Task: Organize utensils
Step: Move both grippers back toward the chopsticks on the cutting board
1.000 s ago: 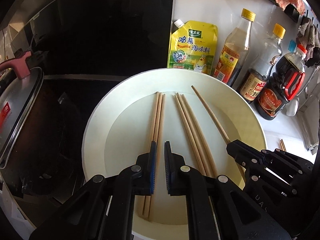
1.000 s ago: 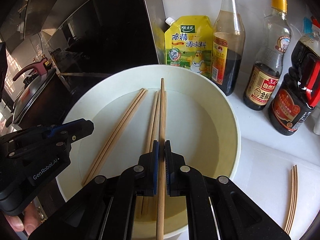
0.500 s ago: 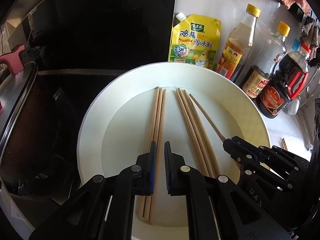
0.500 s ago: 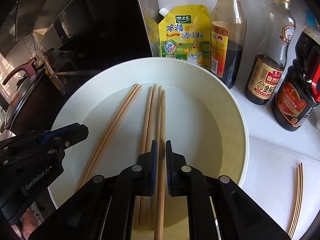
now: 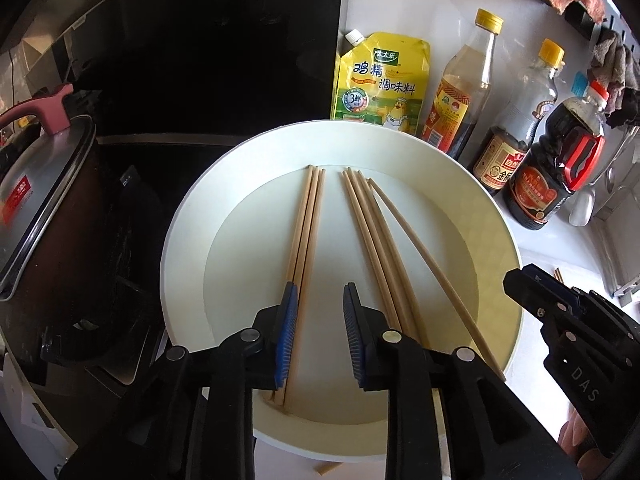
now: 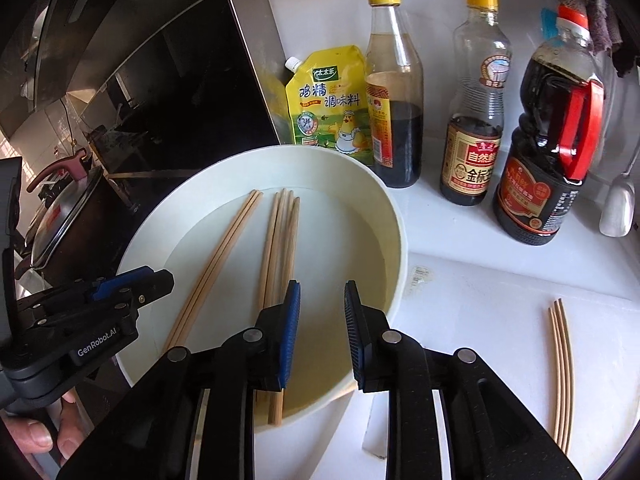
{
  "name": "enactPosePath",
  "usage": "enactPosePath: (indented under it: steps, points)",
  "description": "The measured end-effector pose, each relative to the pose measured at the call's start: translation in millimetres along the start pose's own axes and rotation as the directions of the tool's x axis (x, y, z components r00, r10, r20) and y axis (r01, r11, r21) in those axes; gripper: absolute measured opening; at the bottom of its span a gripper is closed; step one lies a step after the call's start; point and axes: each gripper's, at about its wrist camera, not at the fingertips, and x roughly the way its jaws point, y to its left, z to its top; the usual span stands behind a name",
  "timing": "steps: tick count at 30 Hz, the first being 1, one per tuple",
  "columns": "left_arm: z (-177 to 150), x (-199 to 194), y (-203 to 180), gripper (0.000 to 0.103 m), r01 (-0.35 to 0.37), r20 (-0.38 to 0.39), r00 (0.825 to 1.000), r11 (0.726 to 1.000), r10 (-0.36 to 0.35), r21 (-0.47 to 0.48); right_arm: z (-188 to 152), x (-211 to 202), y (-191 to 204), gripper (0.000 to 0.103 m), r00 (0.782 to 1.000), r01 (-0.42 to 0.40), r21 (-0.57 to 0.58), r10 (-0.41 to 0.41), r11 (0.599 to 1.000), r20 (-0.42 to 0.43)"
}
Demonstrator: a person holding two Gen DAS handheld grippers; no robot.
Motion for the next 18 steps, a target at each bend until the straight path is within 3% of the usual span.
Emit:
enactPosePath:
  steps: [3, 5, 18]
  points:
    - [-6, -8, -6, 0.045, 0.0, 0.014, 1.0, 1.0, 0.0, 0.001, -10, -13, -10, 0.024, 1.0, 0.008, 0.011, -0.008, 1.0, 0.004]
    - [-12, -16, -10, 0.066, -0.002, 0.035, 0.999, 1.0, 0.002, -0.002, -18, -22, -18, 0.025, 1.0, 0.012, 0.019, -0.012, 1.0, 0.004]
    - [-44, -46, -60, 0.07, 0.035, 0.064, 0.997, 0.999, -0.036, 0.024, -66, -78, -76, 0.027, 0.996, 0.084, 0.078, -0.086, 0.993, 0.022]
